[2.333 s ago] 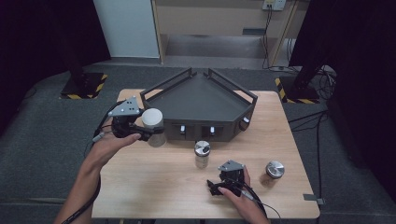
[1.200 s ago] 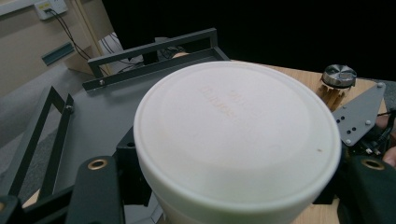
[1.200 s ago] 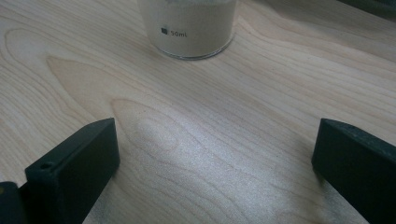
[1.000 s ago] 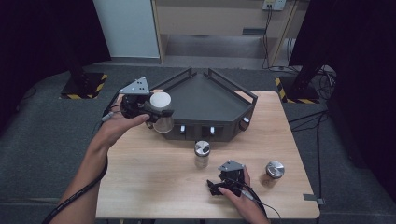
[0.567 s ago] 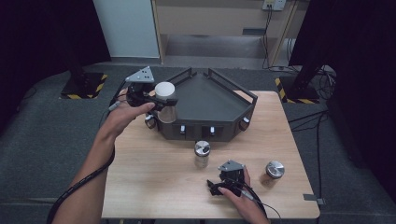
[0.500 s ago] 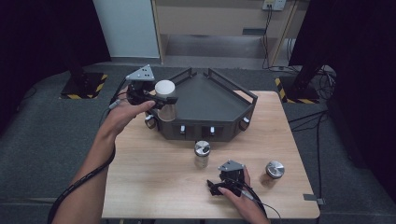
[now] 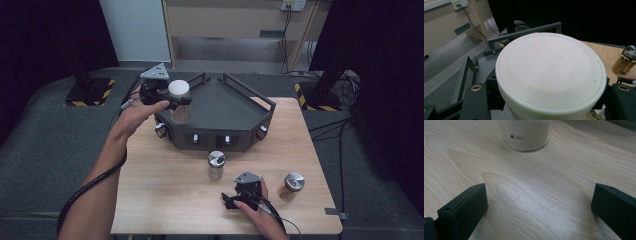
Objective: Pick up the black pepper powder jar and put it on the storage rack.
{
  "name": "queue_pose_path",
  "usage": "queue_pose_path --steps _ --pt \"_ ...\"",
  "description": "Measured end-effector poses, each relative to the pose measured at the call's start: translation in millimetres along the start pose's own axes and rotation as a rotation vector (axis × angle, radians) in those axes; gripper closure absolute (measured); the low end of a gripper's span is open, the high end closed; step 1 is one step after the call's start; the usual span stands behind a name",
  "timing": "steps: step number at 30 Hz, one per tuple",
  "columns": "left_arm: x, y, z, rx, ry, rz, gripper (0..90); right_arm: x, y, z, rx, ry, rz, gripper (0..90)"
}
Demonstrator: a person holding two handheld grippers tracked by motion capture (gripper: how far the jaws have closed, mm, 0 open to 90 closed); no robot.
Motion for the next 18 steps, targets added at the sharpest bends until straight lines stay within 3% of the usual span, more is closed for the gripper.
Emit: queue_pose_path --steps 5,18 --pt "3.9 -1.9 -9.0 0.03 -0.001 -0.001 32.8 0.0 0.0 0.0 0.0 0.0 0.0 0.8" --pt "11.7 -2.6 -21.6 0.037 -0.003 0.005 32.8 0.2 0.1 -0.1 -0.001 0.0 -0.001 0.8"
Point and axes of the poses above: each handheld gripper's, and its own axes: z roughly backward along the jaws, y roughly out of its underside, x roughly to its left, the point moved 9 cm from there along -z, roughly forward along the jaws, and after that the axes turned 7 degrees about y, right-handed, at the moved point
